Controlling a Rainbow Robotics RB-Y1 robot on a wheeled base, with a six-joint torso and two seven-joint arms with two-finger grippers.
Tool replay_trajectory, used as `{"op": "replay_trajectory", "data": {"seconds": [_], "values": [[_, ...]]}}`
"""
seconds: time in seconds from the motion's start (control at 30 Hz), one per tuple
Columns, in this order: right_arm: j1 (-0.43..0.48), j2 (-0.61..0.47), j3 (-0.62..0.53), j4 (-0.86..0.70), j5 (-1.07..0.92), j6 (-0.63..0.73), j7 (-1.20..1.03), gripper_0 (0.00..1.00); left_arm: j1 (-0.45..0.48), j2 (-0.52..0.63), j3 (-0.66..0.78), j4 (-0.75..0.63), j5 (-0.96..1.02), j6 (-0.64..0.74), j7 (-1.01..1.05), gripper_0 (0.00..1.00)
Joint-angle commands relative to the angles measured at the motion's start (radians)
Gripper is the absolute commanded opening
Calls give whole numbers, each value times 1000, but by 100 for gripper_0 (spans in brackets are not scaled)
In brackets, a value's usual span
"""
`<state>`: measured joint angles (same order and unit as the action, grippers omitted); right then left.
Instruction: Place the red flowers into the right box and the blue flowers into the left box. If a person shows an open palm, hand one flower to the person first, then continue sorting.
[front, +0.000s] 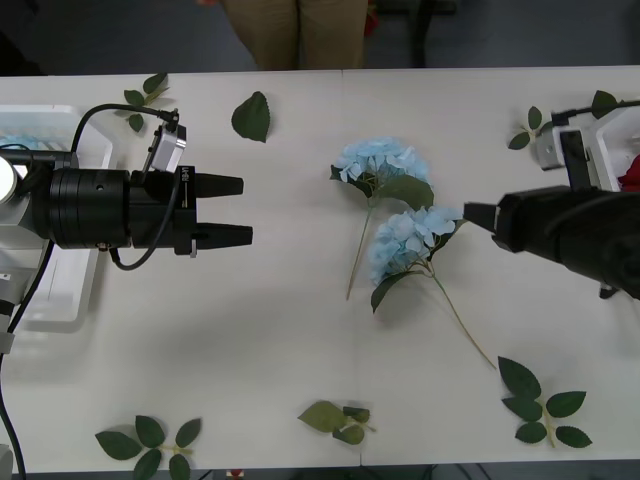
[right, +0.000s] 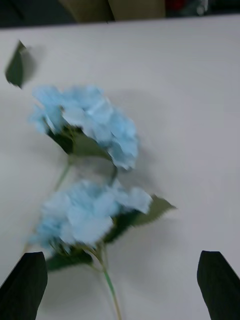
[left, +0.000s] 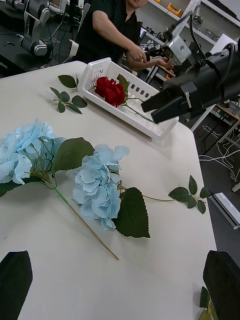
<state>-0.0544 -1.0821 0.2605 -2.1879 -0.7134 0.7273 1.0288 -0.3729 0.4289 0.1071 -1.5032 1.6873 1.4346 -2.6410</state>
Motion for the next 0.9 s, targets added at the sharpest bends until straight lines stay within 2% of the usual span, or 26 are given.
{"op": "replay_trajectory", "data": {"seconds": [0.03,0.27,0.43,0.77,0.9], "values": [[100,-114,-15,10,-17,-14,211,87,-4,-9,-10,-32,15,-10,-64,100],[82,-47,9,128,-106,-14,470,87,-4,-9,-10,-32,15,-10,-64,100],[-22,71,98,251,-110,-12,608,87,-4,-9,-10,-32,15,-10,-64,100],[-180,245,229,412,-4,-9,645,87,-4,-9,-10,-32,15,-10,-64,100],[-203,281,247,448,9,-9,651,87,-4,-9,-10,-32,15,-10,-64,100]]}}
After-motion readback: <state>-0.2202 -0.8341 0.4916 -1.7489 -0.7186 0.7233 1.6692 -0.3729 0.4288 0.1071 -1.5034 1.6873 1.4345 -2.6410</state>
